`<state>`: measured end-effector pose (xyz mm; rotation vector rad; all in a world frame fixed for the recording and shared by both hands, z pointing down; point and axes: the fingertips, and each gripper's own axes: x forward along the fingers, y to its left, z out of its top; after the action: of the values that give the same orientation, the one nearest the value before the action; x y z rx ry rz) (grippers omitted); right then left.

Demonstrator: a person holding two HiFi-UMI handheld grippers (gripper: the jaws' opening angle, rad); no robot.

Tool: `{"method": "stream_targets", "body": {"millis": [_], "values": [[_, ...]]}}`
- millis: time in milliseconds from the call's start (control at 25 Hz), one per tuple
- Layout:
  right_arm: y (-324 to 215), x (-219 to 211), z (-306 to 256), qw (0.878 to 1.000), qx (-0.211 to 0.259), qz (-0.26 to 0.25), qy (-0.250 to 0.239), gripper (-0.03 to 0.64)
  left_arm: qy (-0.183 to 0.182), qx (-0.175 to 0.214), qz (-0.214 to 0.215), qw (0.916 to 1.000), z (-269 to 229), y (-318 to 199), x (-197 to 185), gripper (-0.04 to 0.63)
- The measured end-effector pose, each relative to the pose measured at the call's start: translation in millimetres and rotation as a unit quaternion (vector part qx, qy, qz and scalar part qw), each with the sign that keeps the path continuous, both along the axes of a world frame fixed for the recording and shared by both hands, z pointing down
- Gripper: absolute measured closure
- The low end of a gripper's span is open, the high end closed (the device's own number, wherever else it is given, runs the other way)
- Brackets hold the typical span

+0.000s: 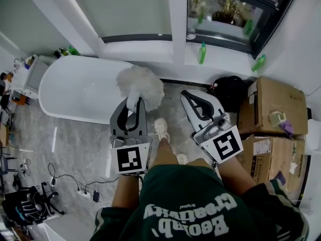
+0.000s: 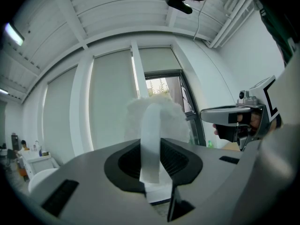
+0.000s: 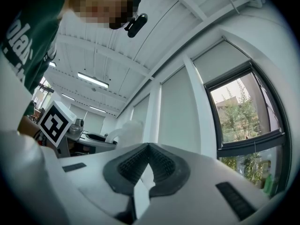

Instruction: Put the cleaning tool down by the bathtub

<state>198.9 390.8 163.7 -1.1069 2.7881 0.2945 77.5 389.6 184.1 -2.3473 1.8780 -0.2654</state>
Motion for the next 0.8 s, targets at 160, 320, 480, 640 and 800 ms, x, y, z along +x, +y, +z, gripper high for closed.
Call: {"method": "stream_targets", "body": {"millis": [160, 320, 480, 640, 800], "values": [[-10.7, 6.4, 2.7, 1.0, -0.002, 0.004, 0.0, 0.601, 0.001, 0.004, 0.007, 1.0, 3.0, -15.1, 6.5, 0.499], [-22.2, 9.9, 5.0, 1.0, 0.005, 0.006, -0.002, 0.601, -0.002, 0.001, 0.007, 1.0, 6.4, -28.6, 9.3, 0.499], [-38.2, 5.1, 14.4, 1.0, 0.003, 0.006, -0.001, 0.601, -0.004, 0.004, 0.006, 1.0, 12.5, -47.6, 1.5, 0.499], [-61.4, -5.8, 28.0, 1.0, -0.015, 0.007, -0.002, 0.601, -0.008, -0.006, 0.0, 1.0, 24.7, -74.6, -12.5, 0.499], [-93.3, -17.5, 35.9, 1.0, -0.019, 0.011, -0.004, 0.601, -0.007, 0.004, 0.012, 0.9999, 29.2, -113.3, -19.2, 0.499]]}}
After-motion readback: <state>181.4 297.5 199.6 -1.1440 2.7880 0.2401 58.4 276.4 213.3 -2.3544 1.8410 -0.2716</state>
